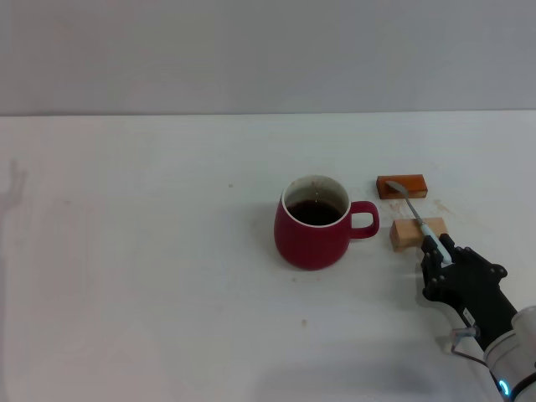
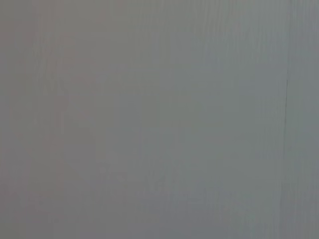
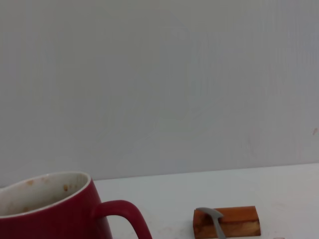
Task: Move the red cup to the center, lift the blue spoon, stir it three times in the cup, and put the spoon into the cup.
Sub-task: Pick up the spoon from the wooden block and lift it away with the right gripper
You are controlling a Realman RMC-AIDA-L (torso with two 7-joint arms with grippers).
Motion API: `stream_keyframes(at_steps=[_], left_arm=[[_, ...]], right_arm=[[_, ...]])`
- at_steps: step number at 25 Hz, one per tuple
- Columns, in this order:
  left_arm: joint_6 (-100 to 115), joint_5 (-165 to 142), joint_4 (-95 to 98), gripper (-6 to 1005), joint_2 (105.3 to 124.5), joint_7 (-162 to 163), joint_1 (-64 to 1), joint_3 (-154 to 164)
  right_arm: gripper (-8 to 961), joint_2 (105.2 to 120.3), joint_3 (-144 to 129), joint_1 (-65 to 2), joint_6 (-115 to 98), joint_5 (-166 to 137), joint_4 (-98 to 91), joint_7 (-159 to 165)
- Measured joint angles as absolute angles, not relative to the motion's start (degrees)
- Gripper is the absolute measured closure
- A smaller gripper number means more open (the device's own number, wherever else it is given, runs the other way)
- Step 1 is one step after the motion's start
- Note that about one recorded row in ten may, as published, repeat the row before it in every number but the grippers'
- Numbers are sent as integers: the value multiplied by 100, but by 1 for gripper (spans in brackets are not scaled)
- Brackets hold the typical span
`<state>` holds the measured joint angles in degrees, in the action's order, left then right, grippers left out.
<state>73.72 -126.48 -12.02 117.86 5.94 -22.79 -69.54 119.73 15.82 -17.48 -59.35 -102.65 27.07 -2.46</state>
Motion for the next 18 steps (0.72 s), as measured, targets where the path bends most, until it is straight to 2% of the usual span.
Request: stream_keyframes(at_steps=[18], left_arm=[[7456,-12648,-1266,136,11786,624,-2223,-6934]], right_arm=[[789,11953,1582,-1744,-5772,-10266,2674,-232]])
